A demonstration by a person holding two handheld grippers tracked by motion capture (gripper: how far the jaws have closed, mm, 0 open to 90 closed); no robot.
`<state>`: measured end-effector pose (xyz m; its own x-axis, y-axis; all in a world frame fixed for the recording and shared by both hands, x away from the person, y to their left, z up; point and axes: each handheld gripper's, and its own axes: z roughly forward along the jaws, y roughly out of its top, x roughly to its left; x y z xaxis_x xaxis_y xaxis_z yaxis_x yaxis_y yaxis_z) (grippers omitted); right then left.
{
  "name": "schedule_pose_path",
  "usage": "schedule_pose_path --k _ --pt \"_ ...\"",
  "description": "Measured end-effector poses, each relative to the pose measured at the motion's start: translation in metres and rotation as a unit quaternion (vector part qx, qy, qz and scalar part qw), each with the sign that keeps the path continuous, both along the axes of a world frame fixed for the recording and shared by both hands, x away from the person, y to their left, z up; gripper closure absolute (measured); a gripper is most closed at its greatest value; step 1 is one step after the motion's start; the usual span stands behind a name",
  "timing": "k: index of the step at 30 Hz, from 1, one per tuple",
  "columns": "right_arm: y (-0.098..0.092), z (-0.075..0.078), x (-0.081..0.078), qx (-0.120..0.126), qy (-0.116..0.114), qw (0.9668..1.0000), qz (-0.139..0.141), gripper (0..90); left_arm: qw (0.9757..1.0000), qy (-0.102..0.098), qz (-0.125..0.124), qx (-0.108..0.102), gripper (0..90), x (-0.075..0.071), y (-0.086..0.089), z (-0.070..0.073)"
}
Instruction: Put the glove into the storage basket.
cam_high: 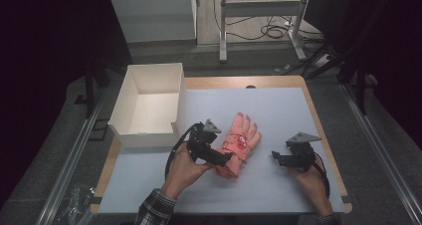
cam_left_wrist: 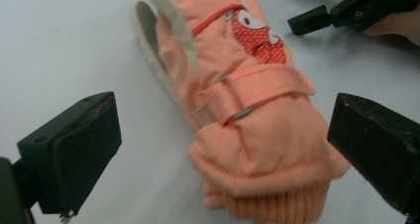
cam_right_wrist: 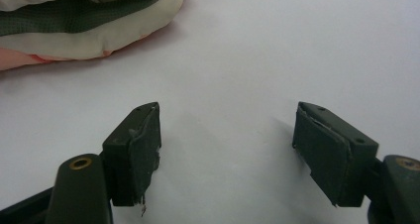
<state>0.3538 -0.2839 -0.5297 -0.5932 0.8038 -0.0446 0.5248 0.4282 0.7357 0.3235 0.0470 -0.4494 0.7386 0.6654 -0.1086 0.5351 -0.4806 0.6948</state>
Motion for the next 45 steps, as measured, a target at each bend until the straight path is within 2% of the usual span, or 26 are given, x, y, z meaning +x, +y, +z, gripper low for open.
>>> schedule_pose_path --k 4,10,12,15,17,20,29,31,34,37,38,39,41,45 --pt "0.000 0.000 0.000 0.000 0.000 1.0000 0.000 27.1 0.9998 -0.002 -0.002 0.018 0.0 0.003 -0.019 -0.005" --pt "0.000 0.000 0.000 0.000 0.000 1.0000 0.000 27.0 0.9996 0.005 0.003 0.027 0.0 0.007 -0.040 -0.020" --pt "0.000 0.000 0.000 0.000 0.000 1.0000 0.000 27.0 0.9995 0.007 0.003 0.031 0.0 0.007 -0.043 -0.024" --pt "0.000 0.000 0.000 0.000 0.000 1.0000 0.000 27.0 0.9982 0.006 0.006 0.059 0.0 0.009 -0.049 -0.034" --pt "0.000 0.000 0.000 0.000 -0.001 1.0000 0.000 27.0 0.9982 0.016 0.005 0.058 0.0 0.011 -0.051 -0.041" --pt "0.000 0.000 0.000 0.000 0.000 1.0000 0.000 27.0 0.9967 0.025 0.004 0.077 0.0 0.011 -0.056 -0.054" --pt "0.000 0.000 0.000 0.000 -0.001 1.0000 0.000 27.0 0.9957 0.029 0.008 0.088 0.1 0.009 -0.061 -0.071" --pt "0.000 0.000 0.000 0.000 -0.001 1.0000 0.000 27.0 0.9955 0.032 0.008 0.089 2.9 0.009 -0.062 -0.073" --pt "0.000 0.000 0.000 -0.001 -0.001 1.0000 0.000 27.0 0.9948 0.050 0.009 0.088 6.6 0.010 -0.061 -0.076" --pt "0.000 0.000 0.000 -0.001 -0.001 1.0000 0.000 27.0 0.9936 0.053 0.009 0.099 12.9 0.010 -0.062 -0.073" --pt "0.000 0.000 0.000 -0.001 -0.001 1.0000 0.000 27.0 0.9934 0.053 0.004 0.101 21.7 0.010 -0.062 -0.072" --pt "0.000 0.000 0.000 -0.001 -0.001 1.0000 0.000 27.0 0.9934 0.054 -0.002 0.101 21.7 0.009 -0.062 -0.070" --pt "0.000 0.000 0.000 -0.001 -0.001 1.0000 0.000 27.0 0.9932 0.056 -0.019 0.100 32.7 0.010 -0.059 -0.067" --pt "0.000 0.000 0.000 -0.001 -0.001 1.0000 0.000 27.0 0.9930 0.054 -0.030 0.101 36.4 0.010 -0.058 -0.065"
